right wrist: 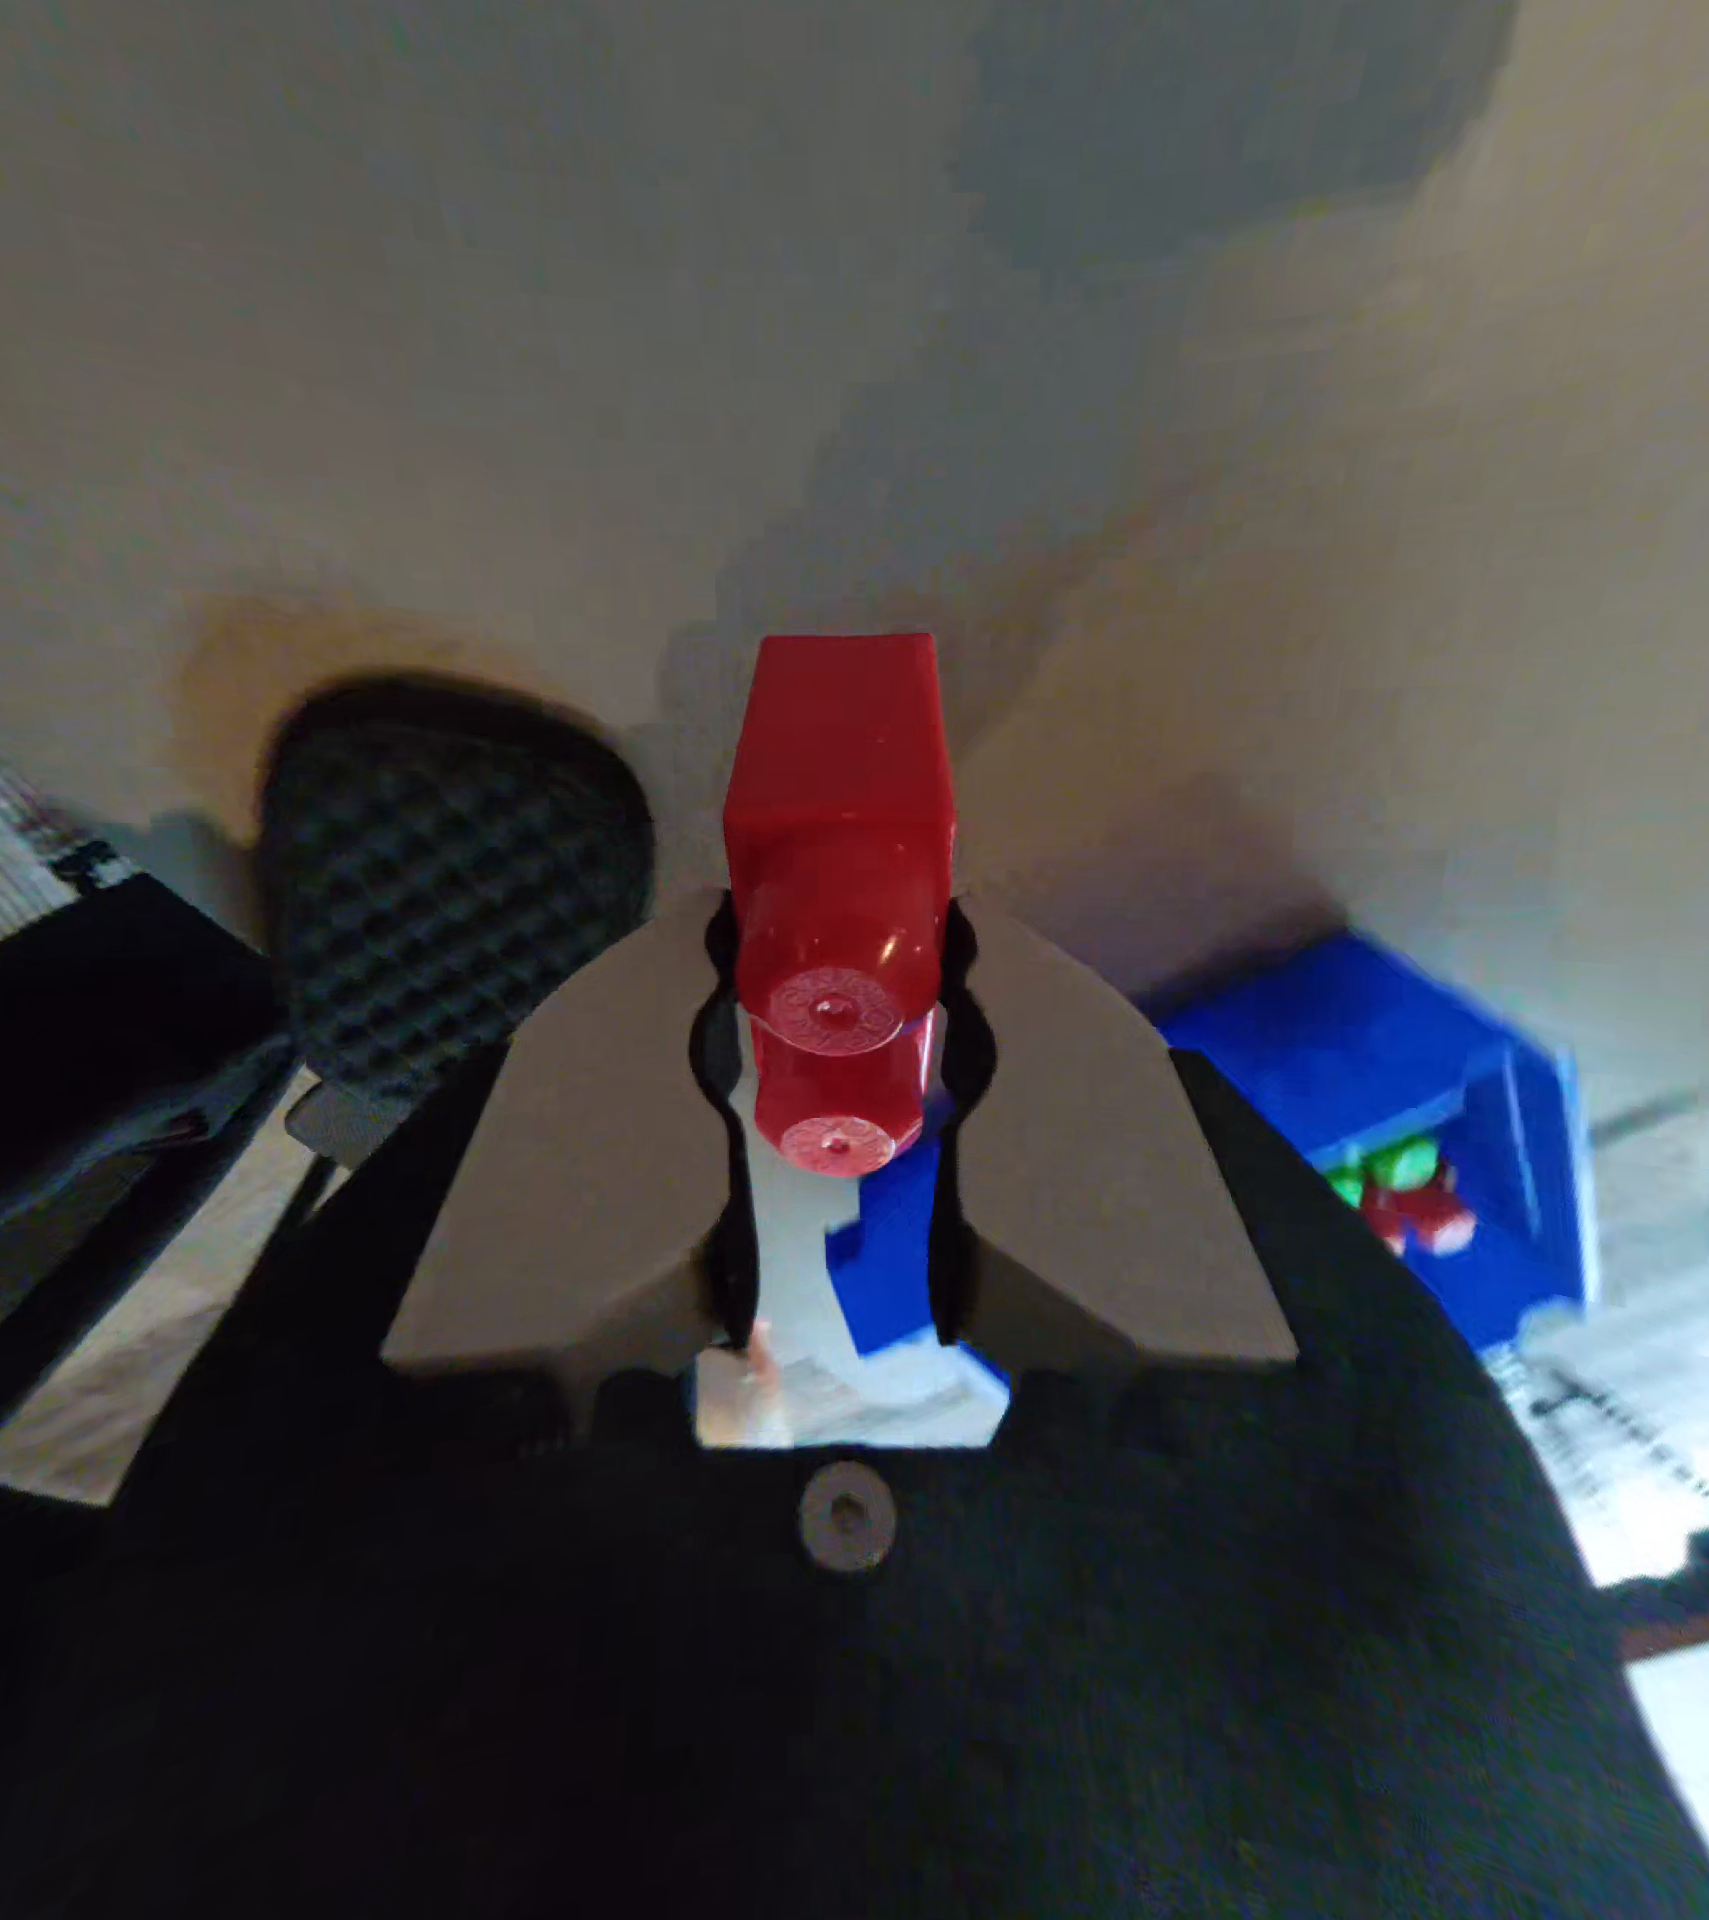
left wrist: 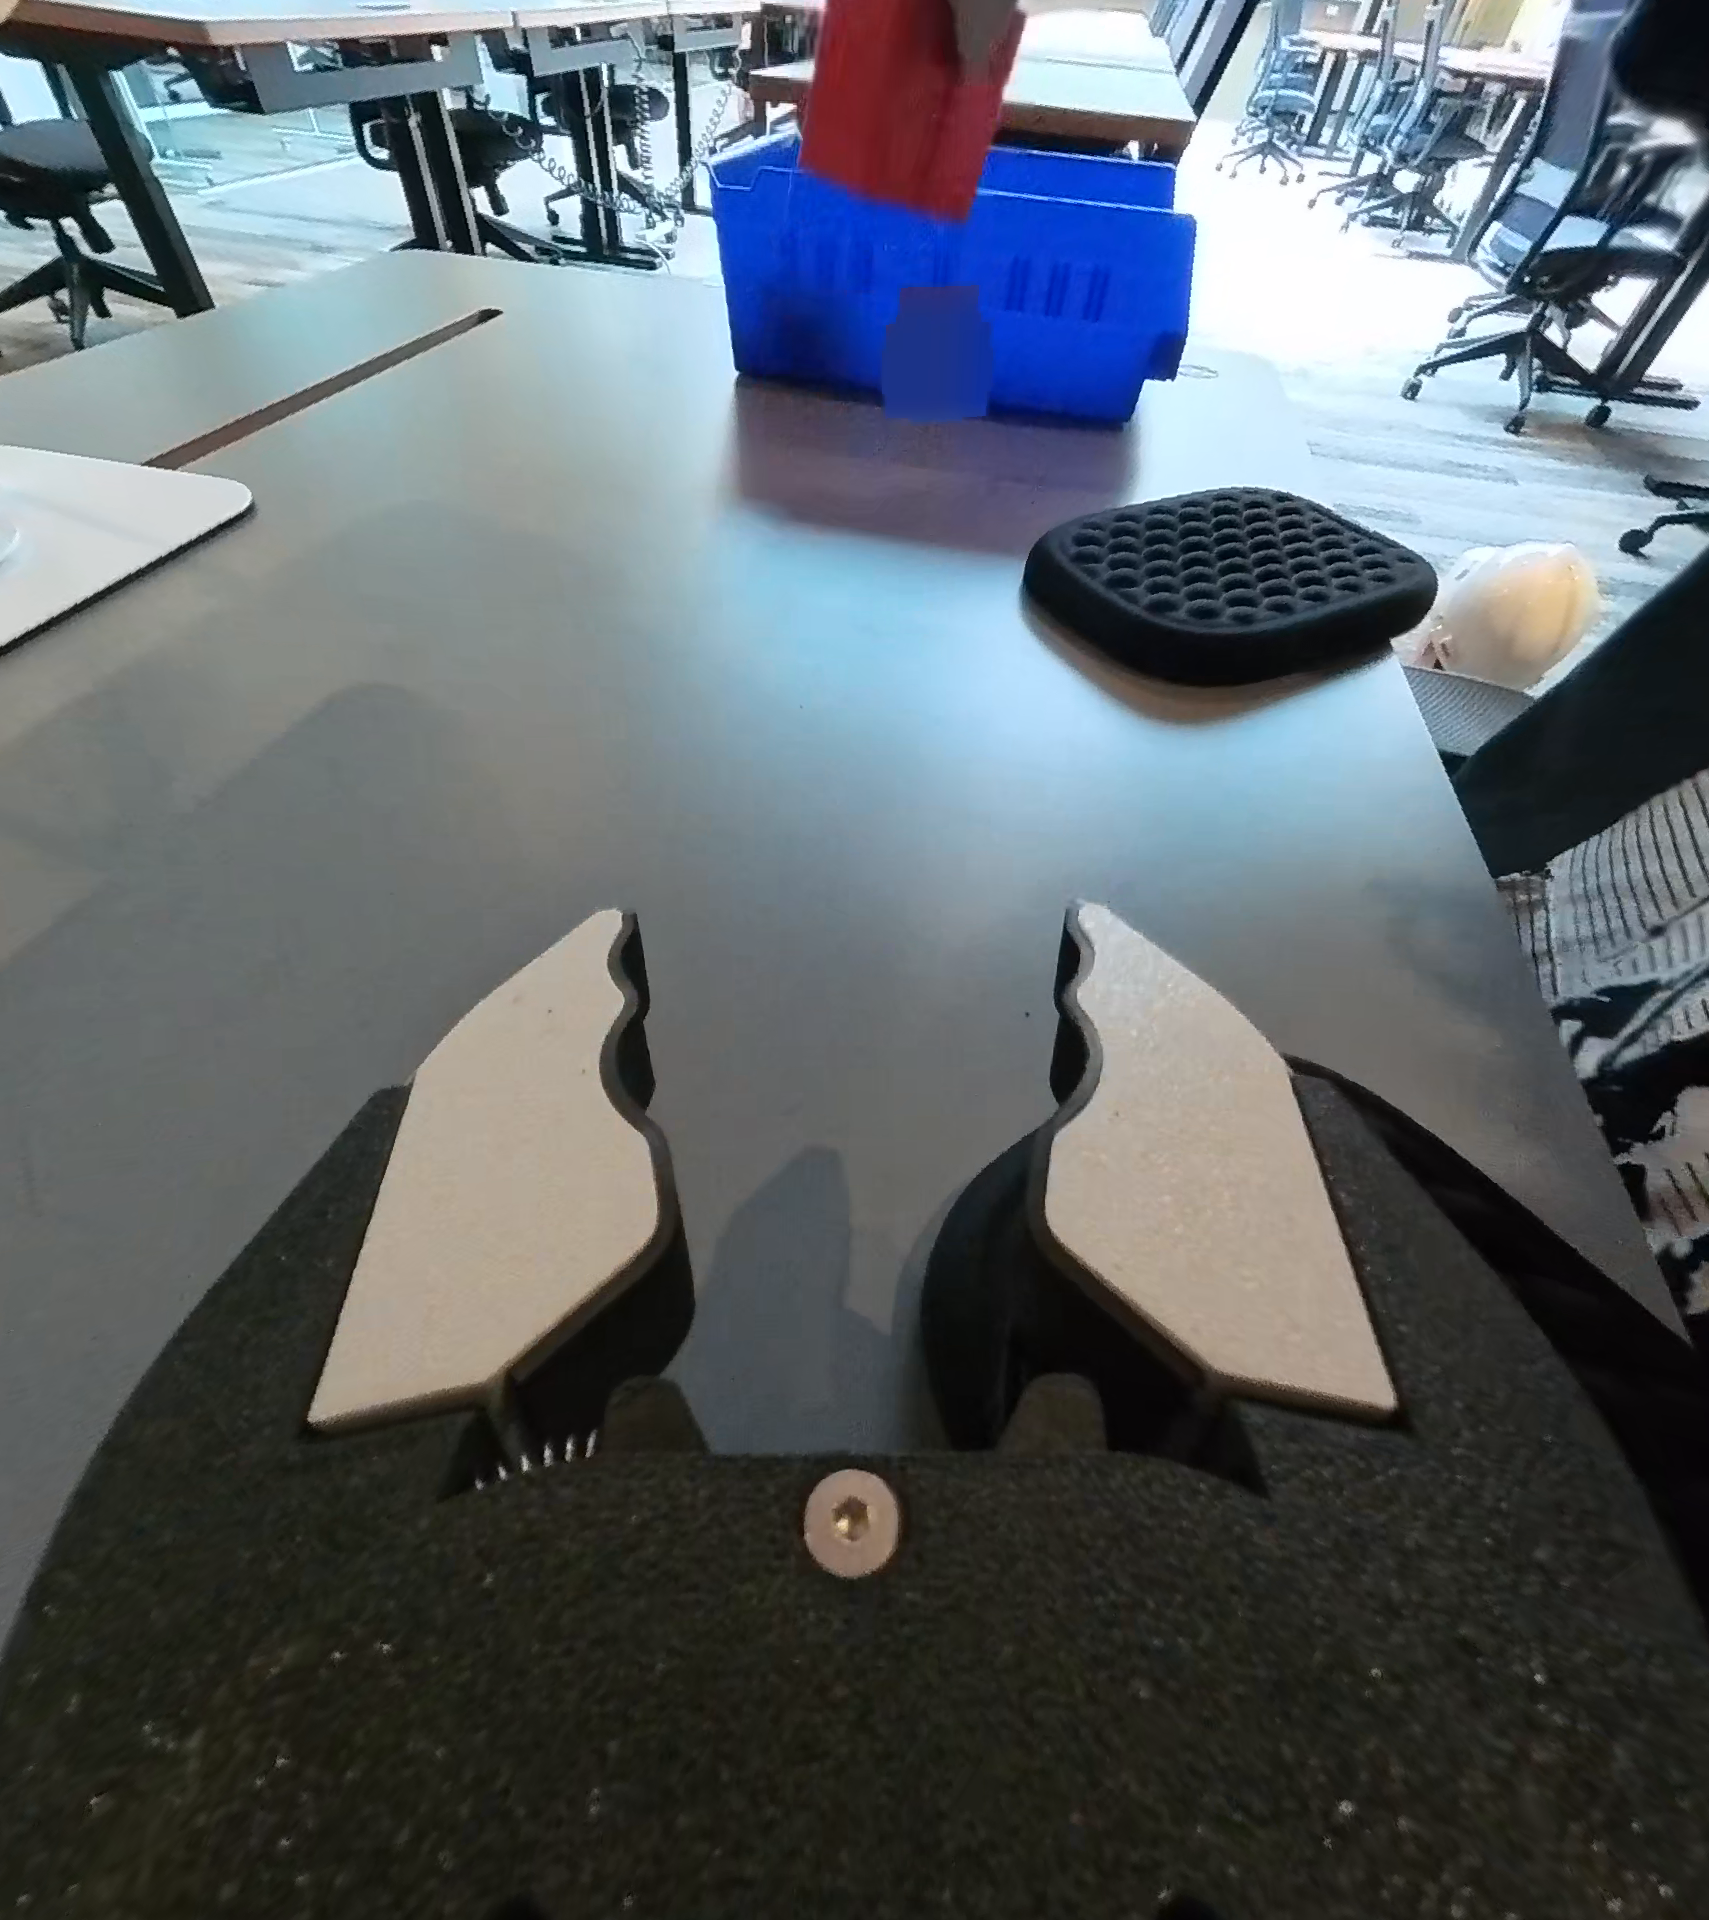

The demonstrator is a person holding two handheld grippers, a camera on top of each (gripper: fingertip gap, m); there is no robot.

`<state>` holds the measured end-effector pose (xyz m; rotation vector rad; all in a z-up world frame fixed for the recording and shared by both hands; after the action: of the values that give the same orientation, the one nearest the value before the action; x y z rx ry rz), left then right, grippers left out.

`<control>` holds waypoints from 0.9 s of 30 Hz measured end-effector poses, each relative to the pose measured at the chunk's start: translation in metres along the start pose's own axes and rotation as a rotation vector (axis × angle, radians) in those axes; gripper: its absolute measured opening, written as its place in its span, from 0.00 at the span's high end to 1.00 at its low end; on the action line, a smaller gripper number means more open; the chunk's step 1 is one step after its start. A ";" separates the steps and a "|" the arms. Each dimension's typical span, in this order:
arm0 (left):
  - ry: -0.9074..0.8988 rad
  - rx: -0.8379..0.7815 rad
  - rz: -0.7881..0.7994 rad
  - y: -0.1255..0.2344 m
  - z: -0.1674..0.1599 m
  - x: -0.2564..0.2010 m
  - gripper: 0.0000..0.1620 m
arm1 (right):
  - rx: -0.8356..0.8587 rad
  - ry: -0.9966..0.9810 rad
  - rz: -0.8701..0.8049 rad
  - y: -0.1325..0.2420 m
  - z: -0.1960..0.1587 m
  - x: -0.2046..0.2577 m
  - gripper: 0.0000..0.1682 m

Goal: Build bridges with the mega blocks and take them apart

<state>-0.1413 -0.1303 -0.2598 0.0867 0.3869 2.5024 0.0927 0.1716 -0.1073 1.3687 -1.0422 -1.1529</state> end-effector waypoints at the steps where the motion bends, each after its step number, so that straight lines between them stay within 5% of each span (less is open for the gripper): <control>1: 0.003 0.003 0.000 0.000 0.000 0.000 0.53 | 0.011 -0.068 -0.006 0.005 -0.021 -0.017 0.79; 7: -0.005 0.009 0.002 -0.001 0.000 -0.001 0.53 | 0.090 -0.497 -0.017 0.008 -0.149 -0.109 0.79; 14: 0.002 0.001 0.002 0.000 0.000 0.000 0.54 | 0.114 -0.871 0.044 -0.043 -0.251 -0.173 0.79; 27: 0.030 -0.031 -0.005 0.003 0.000 0.002 0.55 | 0.166 -1.045 0.123 -0.125 -0.283 -0.219 0.79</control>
<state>-0.1447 -0.1313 -0.2591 0.0358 0.3601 2.5061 0.3355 0.4464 -0.2029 0.7415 -1.9439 -1.7586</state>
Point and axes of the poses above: each gripper's, where its closed fingertips meet, y back along the fingers, z out of its top, x = y × z across the jaws, the point moved 10 cm from there along y, back along the fingers, and after that the axes turned 2 degrees about -y, right-handed, at the moved point
